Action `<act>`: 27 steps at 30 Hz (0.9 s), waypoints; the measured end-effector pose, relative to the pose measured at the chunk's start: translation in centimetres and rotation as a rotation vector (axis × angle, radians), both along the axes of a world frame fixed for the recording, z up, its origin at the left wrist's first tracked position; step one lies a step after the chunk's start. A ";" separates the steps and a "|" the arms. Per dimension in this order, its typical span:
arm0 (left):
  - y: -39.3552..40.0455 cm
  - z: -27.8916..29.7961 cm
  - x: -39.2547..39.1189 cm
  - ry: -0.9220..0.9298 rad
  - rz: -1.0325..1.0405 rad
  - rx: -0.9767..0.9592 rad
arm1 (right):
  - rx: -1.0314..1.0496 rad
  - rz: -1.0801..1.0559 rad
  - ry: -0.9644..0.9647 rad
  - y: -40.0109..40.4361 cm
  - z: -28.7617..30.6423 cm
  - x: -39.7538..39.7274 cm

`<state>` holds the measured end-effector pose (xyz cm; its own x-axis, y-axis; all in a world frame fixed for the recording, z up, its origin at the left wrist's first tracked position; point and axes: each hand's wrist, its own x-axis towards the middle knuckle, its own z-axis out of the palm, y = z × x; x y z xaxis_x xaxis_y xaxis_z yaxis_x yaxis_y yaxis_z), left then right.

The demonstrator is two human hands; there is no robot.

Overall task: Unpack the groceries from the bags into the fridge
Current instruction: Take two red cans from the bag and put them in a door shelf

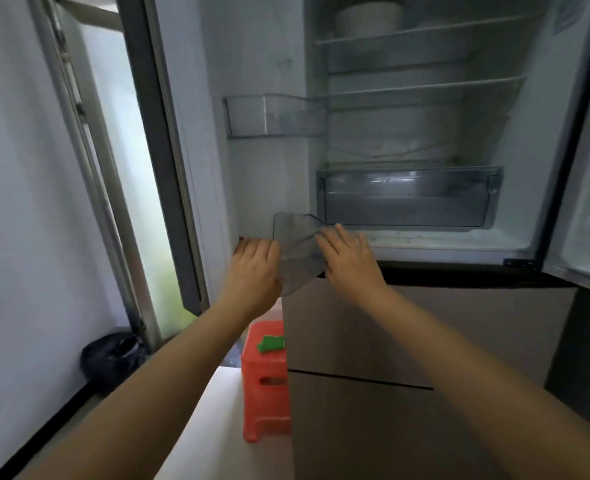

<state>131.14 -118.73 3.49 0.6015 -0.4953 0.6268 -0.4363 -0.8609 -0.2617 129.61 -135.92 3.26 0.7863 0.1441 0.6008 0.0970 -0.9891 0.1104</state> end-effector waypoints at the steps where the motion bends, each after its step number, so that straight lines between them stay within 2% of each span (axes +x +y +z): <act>1: 1.1 0.4 0.1 0.010 0.017 -0.008 | 0.012 0.028 0.068 1.2 0.3 0.8; 3: 2.9 1.0 0.2 0.117 0.049 -0.043 | 0.008 0.056 0.180 3.5 1.0 1.8; 5: 4.8 1.3 1.4 0.238 0.071 -0.076 | 0.059 0.081 0.188 5.2 1.2 3.3; 7: 6.5 1.4 2.3 0.310 0.064 -0.112 | 0.071 0.123 0.117 6.9 1.0 4.1; 9: 8.1 1.3 3.1 0.292 0.061 -0.127 | 0.078 0.182 0.065 8.2 0.6 4.7; 12: 9.4 1.2 3.4 0.262 0.097 -0.058 | 0.082 0.087 0.152 9.7 0.3 5.0; 15: 9.7 0.3 2.6 0.225 0.149 -0.038 | 0.173 0.049 0.029 10.4 -0.4 5.0; 17: 10.5 -0.9 2.0 0.184 0.222 -0.034 | 0.220 0.069 0.035 11.0 -0.8 4.7; 20: 12.7 -2.4 0.0 0.132 0.370 -0.074 | 0.199 0.197 0.011 12.7 -1.2 4.1; 22: 14.9 -3.6 -1.5 0.233 0.520 -0.057 | 0.183 0.291 -0.025 14.9 -1.8 3.5; 25: 19.0 -5.1 -4.9 0.287 0.651 -0.066 | 0.105 0.484 -0.103 19.8 -3.6 2.6; 27: 22.2 -6.8 -7.7 0.337 0.761 -0.074 | 0.045 0.596 -0.088 23.7 -5.0 1.5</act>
<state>123.45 -96.56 -3.33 0.9162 0.1576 0.3685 0.2270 -0.9618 -0.1531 131.08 -112.25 -1.75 0.5250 0.5177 0.6755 0.6288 -0.7708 0.1020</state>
